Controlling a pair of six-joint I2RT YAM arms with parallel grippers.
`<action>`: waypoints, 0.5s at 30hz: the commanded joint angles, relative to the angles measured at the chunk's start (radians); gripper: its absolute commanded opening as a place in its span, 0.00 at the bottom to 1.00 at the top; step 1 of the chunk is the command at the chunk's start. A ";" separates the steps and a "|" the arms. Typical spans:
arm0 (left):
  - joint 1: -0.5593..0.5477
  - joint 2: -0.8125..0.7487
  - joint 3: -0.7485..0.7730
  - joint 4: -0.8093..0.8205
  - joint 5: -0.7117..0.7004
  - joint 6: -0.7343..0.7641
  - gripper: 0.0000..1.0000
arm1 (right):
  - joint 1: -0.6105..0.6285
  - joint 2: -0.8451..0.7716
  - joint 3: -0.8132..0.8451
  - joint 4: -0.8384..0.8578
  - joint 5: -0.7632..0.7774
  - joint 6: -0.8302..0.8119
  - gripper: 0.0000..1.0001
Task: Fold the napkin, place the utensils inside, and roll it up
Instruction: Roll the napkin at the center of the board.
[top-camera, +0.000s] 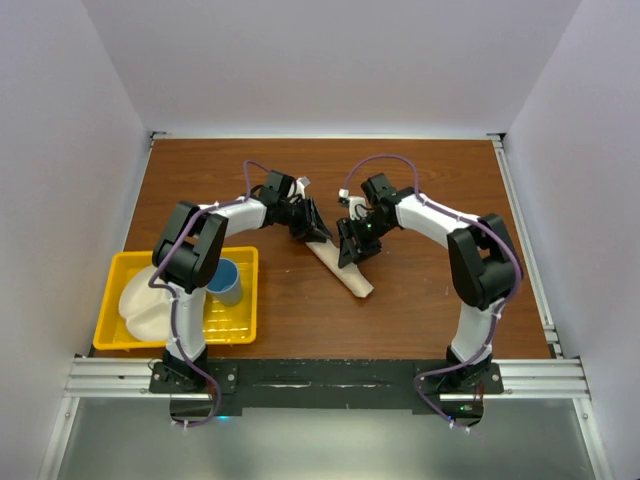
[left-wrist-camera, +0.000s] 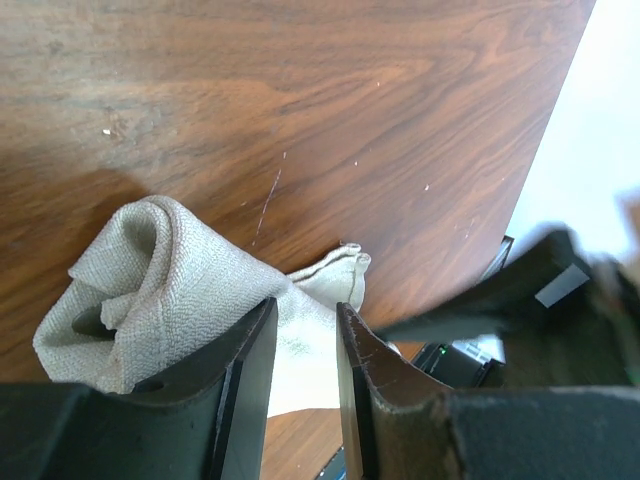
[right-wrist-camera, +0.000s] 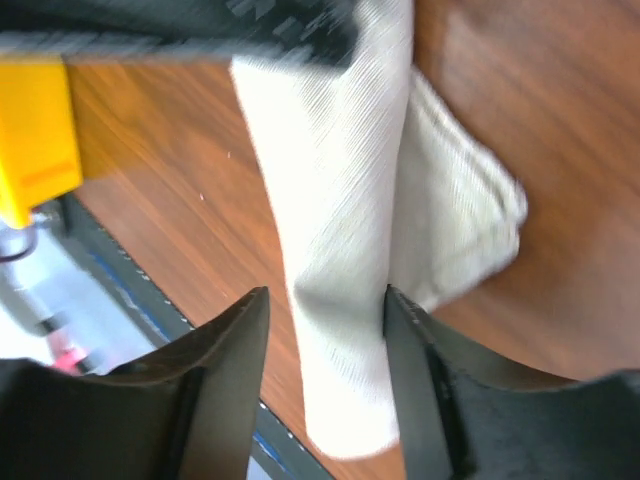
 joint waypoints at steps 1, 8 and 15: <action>0.018 0.028 -0.003 0.009 -0.062 0.046 0.35 | 0.047 -0.123 0.000 -0.115 0.168 -0.003 0.55; 0.018 0.023 -0.011 0.007 -0.056 0.051 0.35 | 0.060 -0.209 -0.230 0.020 0.245 0.100 0.50; 0.016 0.014 0.001 -0.011 -0.053 0.064 0.35 | 0.109 -0.290 -0.316 0.019 0.443 0.163 0.46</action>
